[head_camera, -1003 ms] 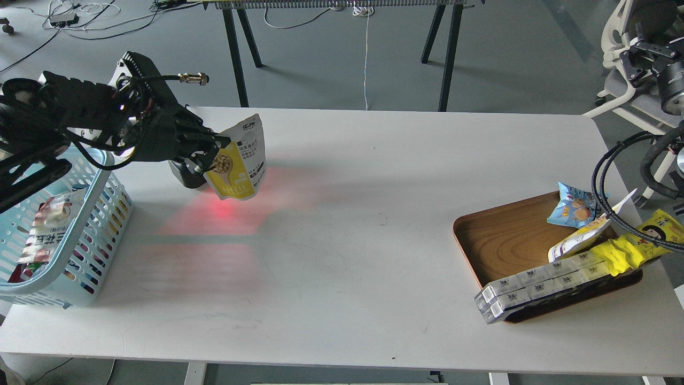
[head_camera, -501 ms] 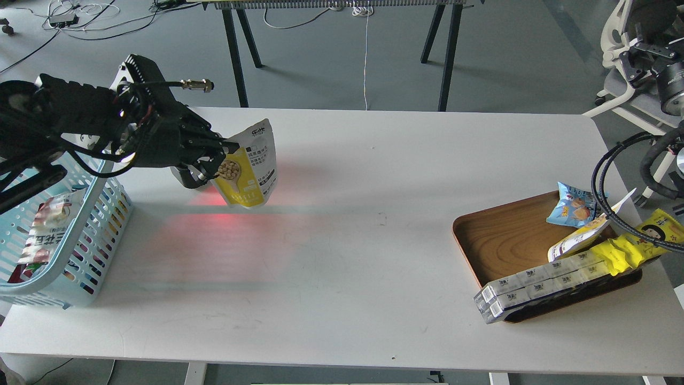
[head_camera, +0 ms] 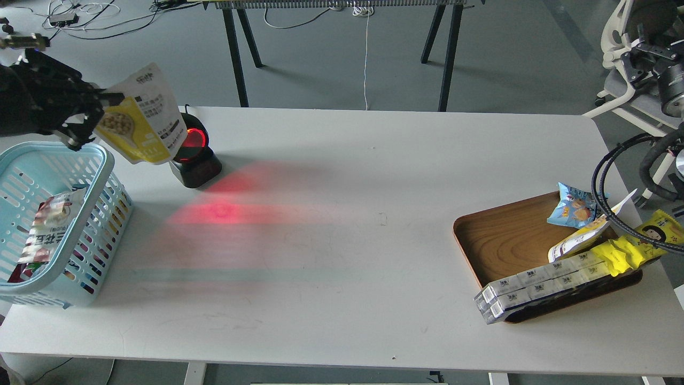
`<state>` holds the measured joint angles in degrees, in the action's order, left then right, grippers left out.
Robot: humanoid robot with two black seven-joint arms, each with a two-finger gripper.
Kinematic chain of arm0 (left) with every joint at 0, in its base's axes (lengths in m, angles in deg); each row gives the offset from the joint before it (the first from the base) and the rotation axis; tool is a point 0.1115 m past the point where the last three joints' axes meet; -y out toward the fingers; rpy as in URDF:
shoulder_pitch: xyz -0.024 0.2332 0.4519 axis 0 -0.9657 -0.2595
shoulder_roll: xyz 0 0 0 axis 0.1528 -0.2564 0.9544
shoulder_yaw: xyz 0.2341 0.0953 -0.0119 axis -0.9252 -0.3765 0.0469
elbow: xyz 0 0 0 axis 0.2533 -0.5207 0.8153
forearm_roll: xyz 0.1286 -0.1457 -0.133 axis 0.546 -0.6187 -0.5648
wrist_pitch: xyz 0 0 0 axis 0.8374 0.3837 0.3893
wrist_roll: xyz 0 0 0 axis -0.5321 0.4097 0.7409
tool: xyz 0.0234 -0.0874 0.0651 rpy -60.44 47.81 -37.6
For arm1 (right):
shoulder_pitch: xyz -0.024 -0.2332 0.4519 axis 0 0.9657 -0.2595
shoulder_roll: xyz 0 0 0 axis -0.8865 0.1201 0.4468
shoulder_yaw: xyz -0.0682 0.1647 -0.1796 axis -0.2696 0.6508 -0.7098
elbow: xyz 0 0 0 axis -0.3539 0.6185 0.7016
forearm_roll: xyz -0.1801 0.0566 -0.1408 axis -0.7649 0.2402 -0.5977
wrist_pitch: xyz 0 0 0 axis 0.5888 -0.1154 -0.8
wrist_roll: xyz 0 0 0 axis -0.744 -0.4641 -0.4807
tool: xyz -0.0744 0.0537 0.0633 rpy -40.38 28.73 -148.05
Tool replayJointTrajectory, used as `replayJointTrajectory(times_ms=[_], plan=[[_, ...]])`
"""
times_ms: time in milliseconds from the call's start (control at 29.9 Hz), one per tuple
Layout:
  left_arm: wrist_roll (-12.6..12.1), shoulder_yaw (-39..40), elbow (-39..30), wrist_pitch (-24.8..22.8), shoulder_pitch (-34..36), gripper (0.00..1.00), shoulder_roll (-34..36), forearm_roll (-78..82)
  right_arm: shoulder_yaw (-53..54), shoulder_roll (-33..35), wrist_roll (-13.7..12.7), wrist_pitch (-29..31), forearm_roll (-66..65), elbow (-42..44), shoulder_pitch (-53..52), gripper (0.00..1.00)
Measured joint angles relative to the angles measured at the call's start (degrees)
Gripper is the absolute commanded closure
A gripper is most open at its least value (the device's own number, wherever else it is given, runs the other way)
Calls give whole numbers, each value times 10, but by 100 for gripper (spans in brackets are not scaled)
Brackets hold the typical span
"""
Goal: Scan snack and place in basket
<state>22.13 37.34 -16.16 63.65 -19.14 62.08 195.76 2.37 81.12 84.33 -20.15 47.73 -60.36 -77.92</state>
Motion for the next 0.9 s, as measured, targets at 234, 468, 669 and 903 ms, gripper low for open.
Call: replayJointTrajectory(times_ms=[234,468,669,903], plan=[[0,-52,8,41,0,100,82,0,0,0,0,0,0,0,0,0],[0,-160,52,143,0,100,133,0,0,0,1,0,0,0,4,0],[0,-214,78,185,0,97,155,0,1,5,3,0,0,1,5,0],[0,-270,73,190,1,91,161,0,1,5,4,0,0,0,5,0]])
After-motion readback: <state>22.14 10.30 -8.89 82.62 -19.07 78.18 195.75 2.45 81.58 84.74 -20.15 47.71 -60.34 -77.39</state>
